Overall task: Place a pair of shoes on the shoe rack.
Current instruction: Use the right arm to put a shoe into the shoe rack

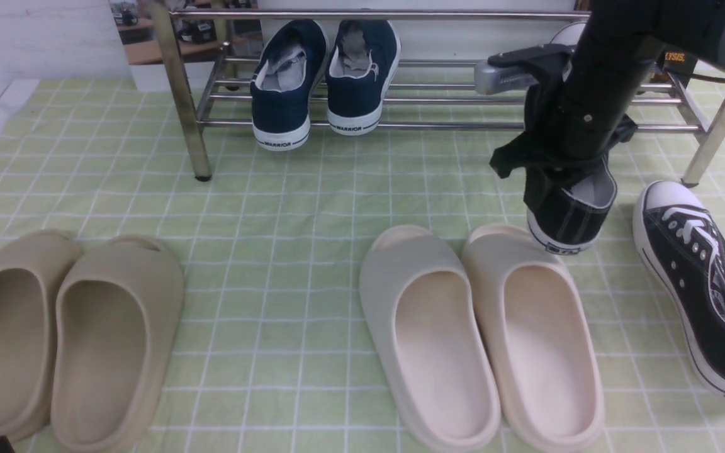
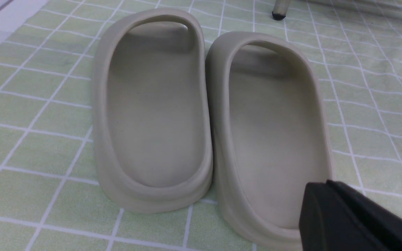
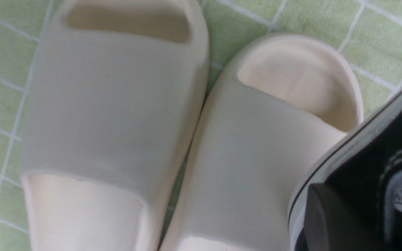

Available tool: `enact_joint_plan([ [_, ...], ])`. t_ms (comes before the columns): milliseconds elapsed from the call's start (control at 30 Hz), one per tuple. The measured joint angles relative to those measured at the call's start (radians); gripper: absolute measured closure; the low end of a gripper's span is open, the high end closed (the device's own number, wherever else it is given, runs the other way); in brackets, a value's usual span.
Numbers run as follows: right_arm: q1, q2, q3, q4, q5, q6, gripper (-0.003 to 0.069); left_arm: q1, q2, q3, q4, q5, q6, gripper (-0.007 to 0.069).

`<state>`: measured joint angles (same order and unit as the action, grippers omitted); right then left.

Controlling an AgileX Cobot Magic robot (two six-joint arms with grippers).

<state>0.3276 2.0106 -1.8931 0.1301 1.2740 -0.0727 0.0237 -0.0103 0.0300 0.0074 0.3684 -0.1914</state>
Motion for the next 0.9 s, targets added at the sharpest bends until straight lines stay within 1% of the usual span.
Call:
enact_joint_plan([
  [133, 0.001, -0.045, 0.000, 0.039, -0.003, 0.000, 0.0637, 0.000, 0.000, 0.000, 0.000, 0.000, 0.000, 0.0636],
  [167, -0.001, -0.068, -0.007, 0.000, -0.011, -0.001, 0.0635, 0.000, 0.000, 0.000, 0.000, 0.000, 0.000, 0.0636],
  [233, -0.019, -0.103, 0.001, -0.038, -0.005, -0.005, 0.0633, 0.000, 0.000, 0.000, 0.000, 0.000, 0.000, 0.0636],
  [333, -0.033, -0.187, 0.082, -0.067, -0.008, -0.011, 0.0629, 0.000, 0.000, 0.000, 0.000, 0.000, 0.000, 0.0636],
  [433, -0.033, -0.234, 0.155, -0.064, -0.009, -0.013, 0.0630, 0.000, 0.000, 0.000, 0.000, 0.000, 0.000, 0.0636],
  [467, -0.031, -0.270, 0.216, -0.062, -0.006, -0.016, 0.0630, 0.000, 0.000, 0.000, 0.000, 0.000, 0.000, 0.0636],
  [533, -0.031, -0.293, 0.246, -0.062, -0.006, -0.022, 0.0629, 0.000, 0.000, 0.000, 0.000, 0.000, 0.000, 0.0636],
  [900, -0.030, -0.263, 0.260, -0.070, -0.027, -0.040, 0.0627, 0.000, 0.000, 0.000, 0.000, 0.000, 0.000, 0.0636],
])
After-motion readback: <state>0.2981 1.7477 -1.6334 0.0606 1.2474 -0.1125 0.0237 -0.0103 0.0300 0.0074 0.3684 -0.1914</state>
